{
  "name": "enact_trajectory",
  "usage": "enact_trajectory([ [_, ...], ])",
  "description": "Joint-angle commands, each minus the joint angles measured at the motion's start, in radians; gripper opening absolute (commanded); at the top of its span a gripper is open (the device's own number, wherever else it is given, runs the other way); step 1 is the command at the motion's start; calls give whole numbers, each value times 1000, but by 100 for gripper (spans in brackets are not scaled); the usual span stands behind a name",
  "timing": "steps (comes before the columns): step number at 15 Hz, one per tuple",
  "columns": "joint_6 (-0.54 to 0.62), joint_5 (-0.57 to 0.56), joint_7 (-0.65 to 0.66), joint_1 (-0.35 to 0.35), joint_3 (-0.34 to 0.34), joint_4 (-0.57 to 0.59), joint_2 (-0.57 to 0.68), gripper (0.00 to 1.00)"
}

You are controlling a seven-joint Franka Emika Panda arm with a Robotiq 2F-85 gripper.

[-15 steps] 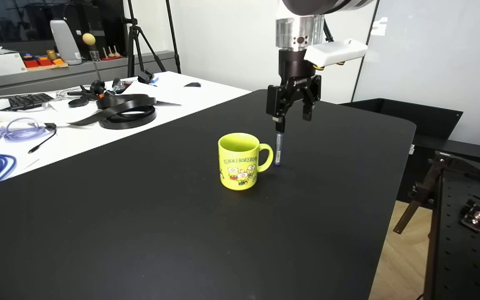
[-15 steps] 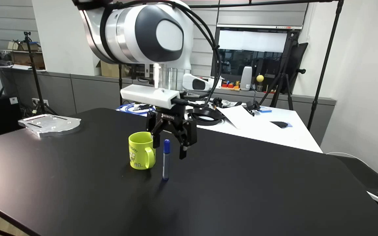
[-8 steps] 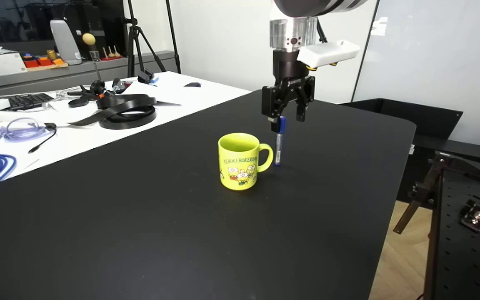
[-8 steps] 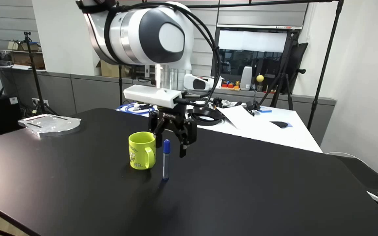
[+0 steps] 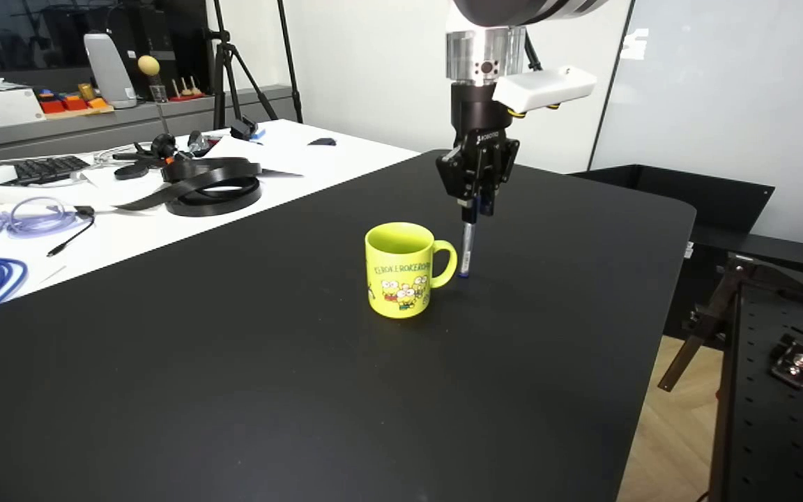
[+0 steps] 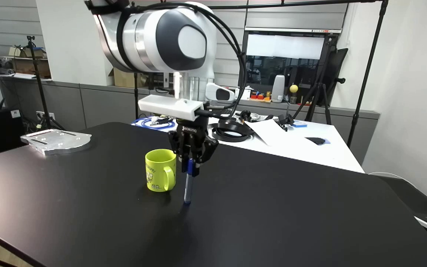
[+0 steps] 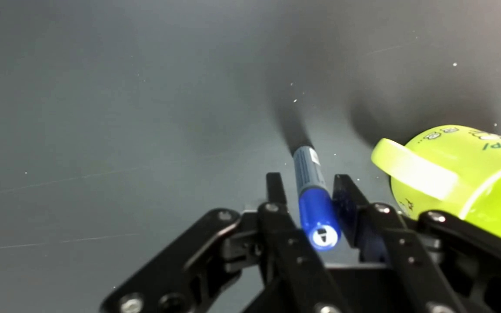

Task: Put the blue marker in the yellow mug

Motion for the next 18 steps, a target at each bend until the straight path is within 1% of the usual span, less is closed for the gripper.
enact_trajectory([
  [1,-30,12,-9,-4,9,20,-7,5],
  [2,-33,15,-11,-4,11,21,-12,0],
  [3,-38,16,-14,-4,13,24,-17,5],
  [8,-49,9,-32,5,27,53,-61,5],
  [10,-74,22,-46,8,42,77,-91,5],
  [14,-162,58,-64,24,74,131,-154,5],
  [18,-254,125,-126,48,107,167,-198,5],
])
